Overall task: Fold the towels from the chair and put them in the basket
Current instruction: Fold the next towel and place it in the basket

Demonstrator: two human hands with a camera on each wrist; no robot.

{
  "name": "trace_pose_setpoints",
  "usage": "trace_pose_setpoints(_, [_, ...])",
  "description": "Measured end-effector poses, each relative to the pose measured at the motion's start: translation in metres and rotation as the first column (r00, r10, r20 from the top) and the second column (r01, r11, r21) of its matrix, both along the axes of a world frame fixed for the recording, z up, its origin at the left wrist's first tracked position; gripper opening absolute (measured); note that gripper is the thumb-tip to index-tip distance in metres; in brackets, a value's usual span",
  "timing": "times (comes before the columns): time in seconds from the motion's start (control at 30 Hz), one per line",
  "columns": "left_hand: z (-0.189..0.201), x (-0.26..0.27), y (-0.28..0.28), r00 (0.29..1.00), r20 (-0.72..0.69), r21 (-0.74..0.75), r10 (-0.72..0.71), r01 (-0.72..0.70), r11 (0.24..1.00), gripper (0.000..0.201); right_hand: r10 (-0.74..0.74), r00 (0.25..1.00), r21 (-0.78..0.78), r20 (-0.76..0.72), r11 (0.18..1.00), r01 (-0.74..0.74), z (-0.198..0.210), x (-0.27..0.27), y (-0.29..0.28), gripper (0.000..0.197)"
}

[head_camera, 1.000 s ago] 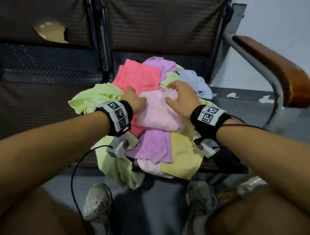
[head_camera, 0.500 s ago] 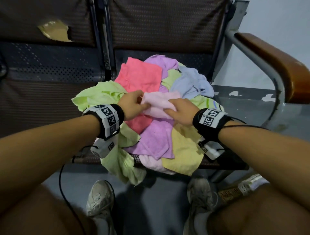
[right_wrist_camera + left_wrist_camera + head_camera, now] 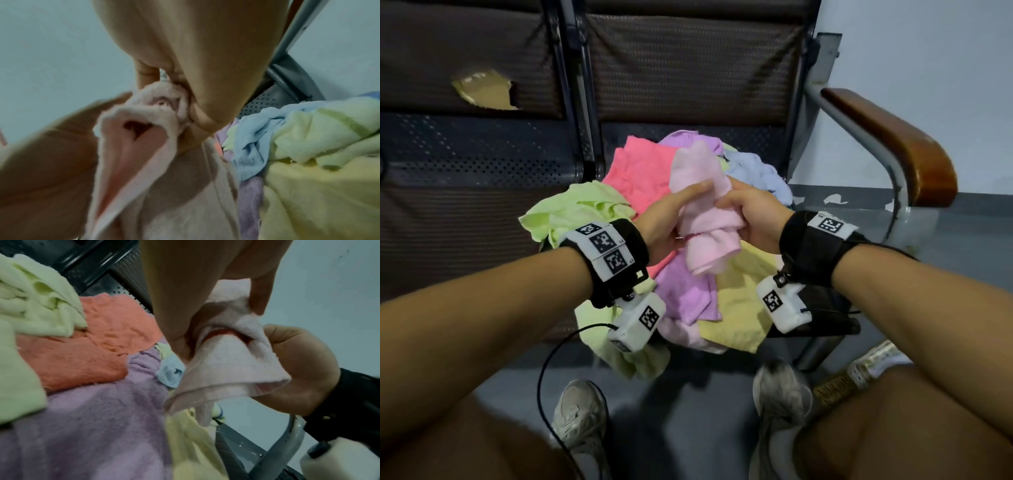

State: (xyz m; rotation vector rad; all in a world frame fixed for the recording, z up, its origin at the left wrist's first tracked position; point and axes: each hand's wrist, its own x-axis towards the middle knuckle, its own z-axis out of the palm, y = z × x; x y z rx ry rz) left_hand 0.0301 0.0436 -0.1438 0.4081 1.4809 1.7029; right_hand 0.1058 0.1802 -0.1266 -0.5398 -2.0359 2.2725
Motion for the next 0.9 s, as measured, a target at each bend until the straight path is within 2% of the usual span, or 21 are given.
trace_pose_setpoints(0.07, [0.004, 0.007, 0.004, 0.997, -0.046, -0.040, 0.065, -0.067, 0.997, 0.044, -0.039, 0.998, -0.052, 0.040, 0.998, 0.041, 0.009, 0.010, 0.005, 0.037])
trace_pose_setpoints(0.1, [0.006, 0.011, 0.006, 0.993, -0.070, -0.056, 0.091, -0.095, 0.994, 0.041, -0.052, 0.997, -0.011, 0.062, 0.999, 0.052, 0.014, 0.016, 0.007, 0.030])
trace_pose_setpoints(0.13, [0.008, 0.015, 0.011, 0.990, -0.087, -0.067, 0.110, -0.116, 0.991, 0.039, -0.078, 0.994, 0.099, 0.070, 0.993, 0.071, 0.019, 0.022, 0.011, 0.022])
trace_pose_setpoints(0.17, [0.010, 0.022, 0.015, 0.988, -0.097, -0.067, 0.123, -0.130, 0.989, 0.036, -0.116, 0.991, 0.273, 0.068, 0.957, 0.094, 0.024, 0.030, 0.015, 0.018])
trace_pose_setpoints(0.23, [0.016, 0.038, 0.026, 0.986, -0.115, -0.037, 0.117, -0.122, 0.992, 0.036, -0.189, 0.980, 0.612, 0.057, 0.783, 0.115, 0.030, 0.047, 0.029, 0.042])
trace_pose_setpoints(0.27, [0.020, 0.046, 0.033, 0.988, -0.132, -0.027, 0.081, -0.085, 0.996, 0.038, -0.207, 0.976, 0.684, 0.073, 0.722, 0.102, 0.031, 0.059, 0.039, 0.060])
trace_pose_setpoints(0.3, [0.024, 0.056, 0.041, 0.988, -0.153, -0.019, 0.026, -0.030, 0.999, 0.041, -0.195, 0.973, 0.686, 0.120, 0.725, 0.060, 0.031, 0.073, 0.049, 0.076])
trace_pose_setpoints(0.33, [0.027, 0.066, 0.050, 0.983, -0.176, -0.013, -0.040, 0.039, 0.999, 0.044, -0.144, 0.973, 0.634, 0.179, 0.773, -0.002, 0.028, 0.089, 0.060, 0.087])
trace_pose_setpoints(0.4, [0.030, 0.091, 0.073, 0.968, -0.156, -0.031, -0.198, 0.196, 0.980, 0.050, -0.033, 0.974, 0.400, 0.222, 0.914, -0.060, 0.019, 0.126, 0.084, 0.081])
trace_pose_setpoints(0.43, [0.029, 0.106, 0.087, 0.949, -0.121, -0.047, -0.290, 0.286, 0.957, 0.052, -0.022, 0.980, 0.262, 0.198, 0.964, -0.031, 0.014, 0.148, 0.095, 0.073])
trace_pose_setpoints(0.5, [0.023, 0.141, 0.118, 0.898, -0.048, -0.077, -0.437, 0.432, 0.898, 0.049, -0.091, 0.982, 0.074, 0.166, 0.994, 0.080, 0.004, 0.193, 0.118, 0.061])
trace_pose_setpoints(0.6, [0.001, 0.201, 0.166, 0.877, 0.018, -0.090, -0.481, 0.481, 0.872, 0.040, -0.229, 0.957, -0.065, 0.177, 0.968, 0.244, -0.017, 0.263, 0.150, 0.055])
trace_pose_setpoints(0.73, [-0.044, 0.277, 0.220, 0.843, 0.107, -0.145, -0.527, 0.538, 0.830, 0.038, -0.416, 0.878, -0.209, 0.237, 0.861, 0.464, -0.055, 0.353, 0.182, 0.048])
trace_pose_setpoints(0.83, [-0.090, 0.326, 0.255, 0.818, 0.088, -0.281, -0.568, 0.568, 0.774, 0.039, -0.567, 0.751, -0.204, 0.339, 0.735, 0.647, -0.098, 0.405, 0.193, 0.044])
trace_pose_setpoints(0.9, [-0.121, 0.356, 0.274, 0.769, 0.044, -0.416, -0.638, 0.594, 0.688, 0.046, -0.629, 0.650, -0.160, 0.427, 0.655, 0.739, -0.130, 0.433, 0.197, 0.049])
